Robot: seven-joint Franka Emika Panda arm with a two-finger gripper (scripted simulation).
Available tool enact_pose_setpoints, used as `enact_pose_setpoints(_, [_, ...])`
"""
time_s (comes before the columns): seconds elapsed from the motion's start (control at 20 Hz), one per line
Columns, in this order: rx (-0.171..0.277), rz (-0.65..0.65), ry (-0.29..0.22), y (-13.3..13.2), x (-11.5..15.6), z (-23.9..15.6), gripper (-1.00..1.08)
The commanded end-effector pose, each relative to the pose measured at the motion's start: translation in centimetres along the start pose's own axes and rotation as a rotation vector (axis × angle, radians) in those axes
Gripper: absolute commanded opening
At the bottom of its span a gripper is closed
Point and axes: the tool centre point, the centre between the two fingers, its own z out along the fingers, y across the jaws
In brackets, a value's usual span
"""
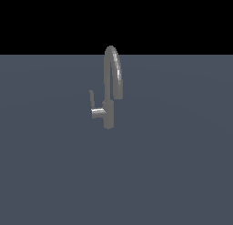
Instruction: Turn on the faucet by rotating a designated handle.
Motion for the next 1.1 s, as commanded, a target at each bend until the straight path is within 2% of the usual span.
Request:
enact_pose_setpoints(0.0, [-0.01, 0.034, 0.019, -0.7, 0.0, 0.9, -1.0])
enact_pose_setpoints(0.5, [-0.063, 0.208, 0.121, -4.2, 0.6, 5.6, -1.0])
enact_pose_setpoints(1.05, [-0.117, 0.389, 0.228, -7.6, 2.5, 10.6, -1.0])
